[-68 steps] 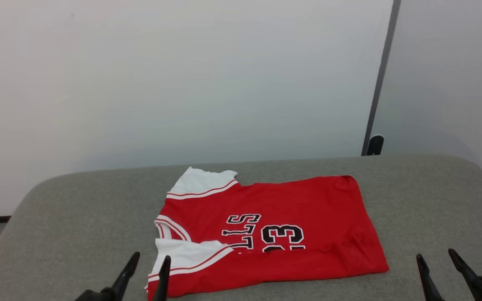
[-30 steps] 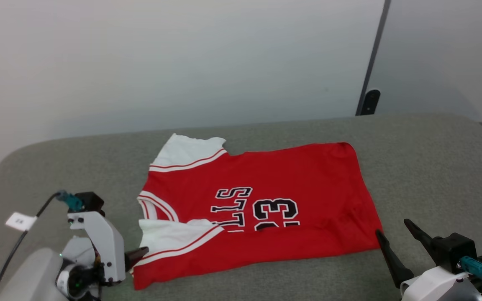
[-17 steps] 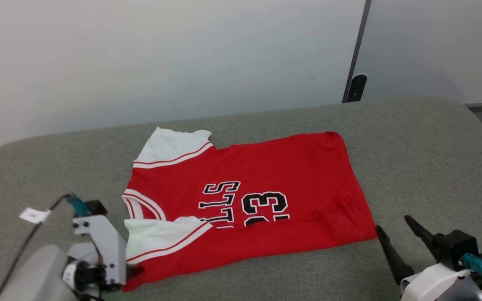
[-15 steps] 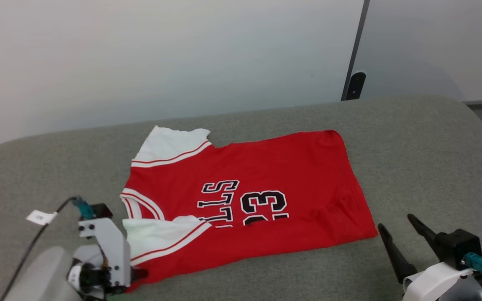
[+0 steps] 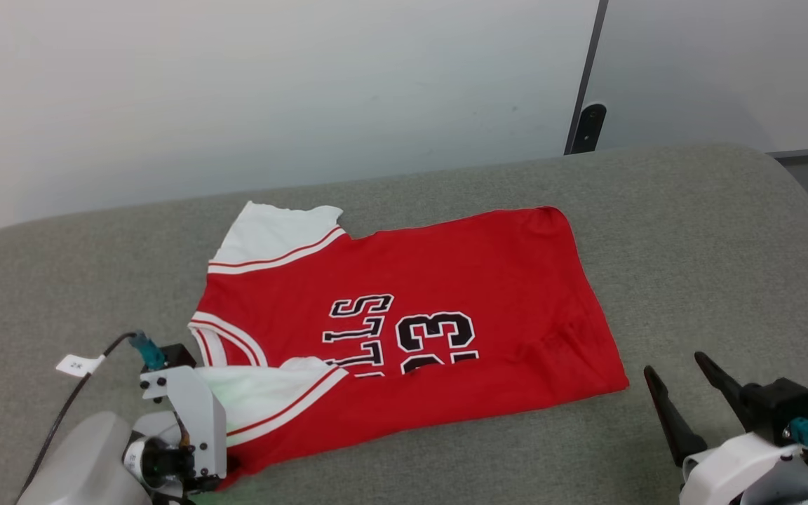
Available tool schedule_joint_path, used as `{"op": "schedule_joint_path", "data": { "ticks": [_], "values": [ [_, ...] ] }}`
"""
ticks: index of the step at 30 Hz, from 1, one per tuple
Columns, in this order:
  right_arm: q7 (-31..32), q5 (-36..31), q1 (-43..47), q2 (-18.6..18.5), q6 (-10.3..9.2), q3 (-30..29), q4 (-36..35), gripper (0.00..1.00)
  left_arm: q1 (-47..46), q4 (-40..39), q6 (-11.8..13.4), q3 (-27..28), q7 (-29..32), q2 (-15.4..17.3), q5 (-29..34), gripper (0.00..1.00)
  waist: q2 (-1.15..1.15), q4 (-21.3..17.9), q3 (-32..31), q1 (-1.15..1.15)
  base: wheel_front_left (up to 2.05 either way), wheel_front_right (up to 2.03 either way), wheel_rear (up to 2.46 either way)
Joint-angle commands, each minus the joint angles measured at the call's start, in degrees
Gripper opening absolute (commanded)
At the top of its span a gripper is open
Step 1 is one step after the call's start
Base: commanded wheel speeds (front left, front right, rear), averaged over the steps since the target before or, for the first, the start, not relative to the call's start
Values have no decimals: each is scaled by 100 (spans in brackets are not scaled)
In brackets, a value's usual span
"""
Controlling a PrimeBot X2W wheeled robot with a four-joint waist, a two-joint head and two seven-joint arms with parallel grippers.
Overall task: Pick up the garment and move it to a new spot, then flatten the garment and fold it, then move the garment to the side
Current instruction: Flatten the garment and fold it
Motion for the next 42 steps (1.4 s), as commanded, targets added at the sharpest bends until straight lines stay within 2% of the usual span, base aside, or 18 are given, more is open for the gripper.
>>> {"op": "schedule_joint_path", "data": {
  "ticks": [1, 11, 18, 25, 33, 42],
  "values": [
    [43, 18, -106, -15, 0, -11, 1, 100, -14, 44, -38, -14, 1, -108, -55, 0, 0, 8, 2, 0, 0, 0, 0],
    [484, 242, -468, -180, 0, 77, 173, 100, -280, 160, -113, -37, -52, -93, -36, 0, 0, 89, 29, 0, 0, 0, 0],
    [1025, 525, -1073, -439, 0, 408, 659, 100, -422, 176, -177, -94, -42, -154, -34, 0, 0, 187, 88, 0, 0, 0, 0],
    [2168, 923, -1860, -574, 0, 974, 1511, 100, -632, 137, -234, -198, -42, -218, 18, 0, 0, 331, 226, 0, 0, 0, 0],
    [3489, 1317, -2773, -390, 0, 1345, 2632, 100, -907, 72, -283, -241, -31, -271, -26, 0, 0, 476, 508, 0, 0, 0, 0],
    [4281, 1684, -3306, 97, 1, 1514, 3694, 100, -1085, 209, -305, -364, -57, -373, 10, 0, 0, 619, 738, 0, 0, 0, 0]
  ]
}}
